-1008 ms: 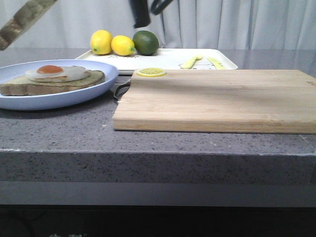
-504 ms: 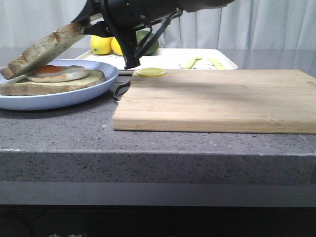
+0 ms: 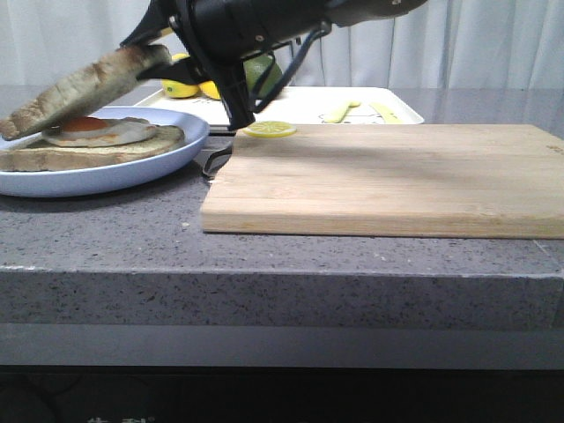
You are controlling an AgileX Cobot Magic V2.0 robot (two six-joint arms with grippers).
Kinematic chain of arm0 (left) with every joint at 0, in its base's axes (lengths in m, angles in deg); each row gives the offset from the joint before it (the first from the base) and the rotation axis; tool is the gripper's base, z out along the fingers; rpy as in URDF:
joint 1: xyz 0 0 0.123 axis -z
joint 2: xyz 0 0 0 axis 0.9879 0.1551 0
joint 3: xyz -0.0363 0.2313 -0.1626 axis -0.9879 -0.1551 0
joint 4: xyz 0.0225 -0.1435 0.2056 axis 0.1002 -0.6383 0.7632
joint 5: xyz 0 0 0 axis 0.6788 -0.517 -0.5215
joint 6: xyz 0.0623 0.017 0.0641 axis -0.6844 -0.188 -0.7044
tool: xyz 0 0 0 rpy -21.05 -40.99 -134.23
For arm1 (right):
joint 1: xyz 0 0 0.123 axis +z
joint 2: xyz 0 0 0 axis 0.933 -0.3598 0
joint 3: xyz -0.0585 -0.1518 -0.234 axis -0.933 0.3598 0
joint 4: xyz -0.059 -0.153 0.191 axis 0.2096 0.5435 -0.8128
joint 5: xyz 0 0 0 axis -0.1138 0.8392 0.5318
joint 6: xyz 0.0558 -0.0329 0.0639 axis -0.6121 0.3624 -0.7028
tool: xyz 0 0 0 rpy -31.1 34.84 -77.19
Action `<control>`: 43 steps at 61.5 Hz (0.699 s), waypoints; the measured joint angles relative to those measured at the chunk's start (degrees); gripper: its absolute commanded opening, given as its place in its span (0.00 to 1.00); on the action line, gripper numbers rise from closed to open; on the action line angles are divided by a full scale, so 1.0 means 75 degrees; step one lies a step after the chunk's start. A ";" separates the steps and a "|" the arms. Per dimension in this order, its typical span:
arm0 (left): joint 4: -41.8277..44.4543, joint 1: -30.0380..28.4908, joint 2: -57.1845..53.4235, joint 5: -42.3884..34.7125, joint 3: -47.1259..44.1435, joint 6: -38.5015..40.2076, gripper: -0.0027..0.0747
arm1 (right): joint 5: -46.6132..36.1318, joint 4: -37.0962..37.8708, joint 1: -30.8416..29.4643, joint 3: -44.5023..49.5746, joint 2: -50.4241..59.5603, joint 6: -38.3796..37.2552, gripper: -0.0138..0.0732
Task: Place bread and move sandwich to tray
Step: 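Lower the bread onto the egg and open the right gripper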
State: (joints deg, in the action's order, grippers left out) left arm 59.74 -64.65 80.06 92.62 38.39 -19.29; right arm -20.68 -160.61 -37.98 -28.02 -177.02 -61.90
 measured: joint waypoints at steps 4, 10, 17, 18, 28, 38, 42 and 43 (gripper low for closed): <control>0.0000 0.0000 0.0000 0.0000 0.0000 0.0000 0.64 | 0.0114 0.0354 -0.0075 0.0000 0.0008 0.0000 0.65; 0.0000 0.0000 0.0000 0.0000 0.0000 0.0000 0.64 | 0.0349 0.0971 -0.0203 0.0000 0.0008 0.0000 0.67; 0.0000 0.0000 0.0000 0.0017 0.0000 0.0000 0.64 | 0.0659 0.1737 -0.0309 0.0000 0.0118 0.0000 0.67; 0.0000 0.0000 0.0000 0.0017 0.0000 0.0000 0.64 | 0.0714 0.1915 -0.0326 0.0000 0.0163 0.0000 0.67; 0.0000 0.0000 0.0000 0.0042 0.0000 0.0000 0.64 | 0.1214 0.3587 -0.0406 0.0000 0.0661 0.0000 0.67; 0.0000 0.0000 0.0000 0.0042 0.0000 0.0000 0.64 | 0.1946 0.5460 -0.0424 0.0000 0.1350 -0.0059 0.67; 0.0000 0.0000 0.0000 0.0042 0.0000 0.0000 0.64 | 0.2347 0.6270 -0.0424 0.0000 0.1677 -0.0069 0.67; 0.0000 0.0000 0.0000 0.0042 0.0000 0.0000 0.64 | 0.2430 0.6455 -0.0424 0.0000 0.1755 -0.0083 0.67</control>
State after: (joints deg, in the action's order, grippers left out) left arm 59.74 -64.65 80.06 92.94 38.39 -19.29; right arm -2.46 -112.20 -41.16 -28.02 -163.87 -62.51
